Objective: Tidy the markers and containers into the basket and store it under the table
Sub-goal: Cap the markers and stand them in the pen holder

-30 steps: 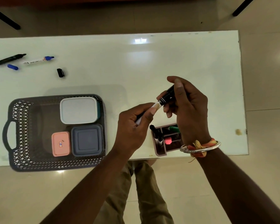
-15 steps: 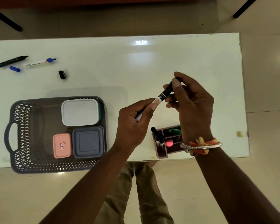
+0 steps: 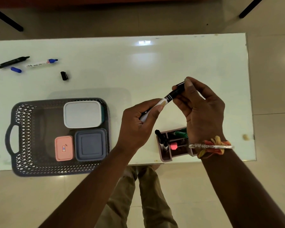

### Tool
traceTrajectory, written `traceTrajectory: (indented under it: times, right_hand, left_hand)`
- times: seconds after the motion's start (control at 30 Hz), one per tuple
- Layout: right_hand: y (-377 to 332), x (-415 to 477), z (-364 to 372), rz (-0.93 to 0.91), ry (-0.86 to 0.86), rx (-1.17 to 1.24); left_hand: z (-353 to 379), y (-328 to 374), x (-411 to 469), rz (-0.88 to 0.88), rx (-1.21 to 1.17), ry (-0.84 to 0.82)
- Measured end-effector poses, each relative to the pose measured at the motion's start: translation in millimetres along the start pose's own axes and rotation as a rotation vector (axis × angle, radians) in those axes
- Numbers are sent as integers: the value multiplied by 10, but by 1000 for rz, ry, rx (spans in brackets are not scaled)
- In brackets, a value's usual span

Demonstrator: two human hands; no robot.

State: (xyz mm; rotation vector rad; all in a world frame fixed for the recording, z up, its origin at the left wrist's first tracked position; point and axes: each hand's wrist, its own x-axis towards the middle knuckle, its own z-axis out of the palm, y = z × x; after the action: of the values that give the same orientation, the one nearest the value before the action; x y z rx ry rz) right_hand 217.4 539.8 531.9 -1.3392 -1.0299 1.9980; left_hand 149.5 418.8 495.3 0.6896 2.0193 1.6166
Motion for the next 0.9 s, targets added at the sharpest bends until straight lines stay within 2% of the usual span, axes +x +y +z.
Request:
traceTrajectory:
  times: [0.3,0.47,0.9]
  right_hand:
    - [71,18,23,-141,-13,-141]
    - [110,6,30,-214,-18,-148]
    - [263,-109,272,-205,-25,-122]
  left_hand:
    - [8,-13,-16,19,10,61]
    - [-9,-8,7,70,43,29]
    - [-62,-107,1,78,38,113]
